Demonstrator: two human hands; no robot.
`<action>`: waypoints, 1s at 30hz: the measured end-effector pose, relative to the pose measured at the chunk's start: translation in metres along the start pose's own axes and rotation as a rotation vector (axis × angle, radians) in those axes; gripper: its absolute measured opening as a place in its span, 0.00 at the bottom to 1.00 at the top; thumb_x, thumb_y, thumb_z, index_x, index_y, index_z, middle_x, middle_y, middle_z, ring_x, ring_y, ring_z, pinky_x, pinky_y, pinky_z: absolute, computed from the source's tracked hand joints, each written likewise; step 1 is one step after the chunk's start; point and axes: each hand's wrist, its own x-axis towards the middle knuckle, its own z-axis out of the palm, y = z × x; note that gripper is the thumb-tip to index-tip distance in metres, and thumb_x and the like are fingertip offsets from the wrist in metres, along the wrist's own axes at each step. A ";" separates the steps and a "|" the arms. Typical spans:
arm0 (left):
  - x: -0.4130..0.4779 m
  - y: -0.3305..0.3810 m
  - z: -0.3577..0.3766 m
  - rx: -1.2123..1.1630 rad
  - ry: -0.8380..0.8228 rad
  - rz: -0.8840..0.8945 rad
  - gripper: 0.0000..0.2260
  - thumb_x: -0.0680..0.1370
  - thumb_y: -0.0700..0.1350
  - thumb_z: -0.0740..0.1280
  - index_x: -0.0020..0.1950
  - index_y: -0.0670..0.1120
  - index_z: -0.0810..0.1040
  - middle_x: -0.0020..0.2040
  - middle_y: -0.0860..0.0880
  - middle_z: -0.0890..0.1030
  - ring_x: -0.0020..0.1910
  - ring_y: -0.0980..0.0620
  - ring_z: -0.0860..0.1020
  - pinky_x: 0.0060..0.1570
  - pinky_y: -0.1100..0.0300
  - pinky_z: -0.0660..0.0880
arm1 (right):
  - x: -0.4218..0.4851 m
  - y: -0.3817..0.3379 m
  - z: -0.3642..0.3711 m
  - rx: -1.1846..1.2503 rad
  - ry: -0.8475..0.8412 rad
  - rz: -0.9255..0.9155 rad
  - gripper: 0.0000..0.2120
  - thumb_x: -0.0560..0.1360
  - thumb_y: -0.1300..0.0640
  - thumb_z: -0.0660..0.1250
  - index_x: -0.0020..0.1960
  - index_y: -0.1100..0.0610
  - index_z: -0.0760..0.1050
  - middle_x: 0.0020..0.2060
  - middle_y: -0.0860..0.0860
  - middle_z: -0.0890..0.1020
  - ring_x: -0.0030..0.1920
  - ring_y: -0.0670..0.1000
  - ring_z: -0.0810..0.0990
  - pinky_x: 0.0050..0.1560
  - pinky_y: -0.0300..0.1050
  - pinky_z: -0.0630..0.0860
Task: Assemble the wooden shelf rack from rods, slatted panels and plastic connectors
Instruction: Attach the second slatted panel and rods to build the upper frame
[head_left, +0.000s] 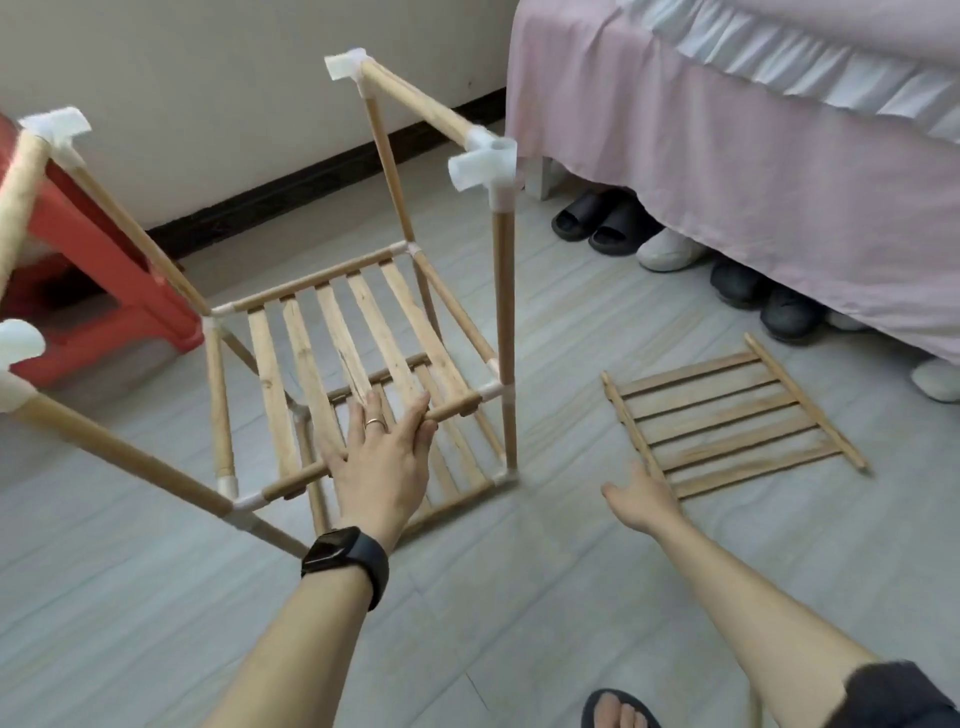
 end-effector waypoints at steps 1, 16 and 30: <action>0.006 0.004 0.003 0.008 0.019 0.008 0.23 0.83 0.65 0.40 0.78 0.68 0.55 0.83 0.44 0.53 0.82 0.42 0.47 0.75 0.33 0.44 | 0.009 0.011 0.001 -0.023 0.009 0.036 0.36 0.80 0.45 0.61 0.81 0.57 0.53 0.79 0.59 0.59 0.77 0.63 0.62 0.74 0.53 0.63; 0.038 0.020 0.023 0.041 0.122 -0.010 0.22 0.84 0.64 0.43 0.77 0.66 0.61 0.81 0.42 0.59 0.80 0.39 0.54 0.72 0.36 0.52 | 0.022 0.033 0.053 -0.365 -0.068 0.005 0.23 0.77 0.52 0.64 0.70 0.56 0.66 0.65 0.57 0.75 0.66 0.61 0.75 0.61 0.54 0.75; -0.025 -0.025 -0.026 0.074 -0.211 0.117 0.21 0.86 0.54 0.50 0.80 0.56 0.58 0.83 0.53 0.53 0.78 0.46 0.62 0.74 0.45 0.62 | -0.060 0.000 -0.083 -0.022 0.372 -0.189 0.27 0.83 0.39 0.52 0.61 0.56 0.81 0.62 0.61 0.81 0.62 0.63 0.78 0.59 0.53 0.73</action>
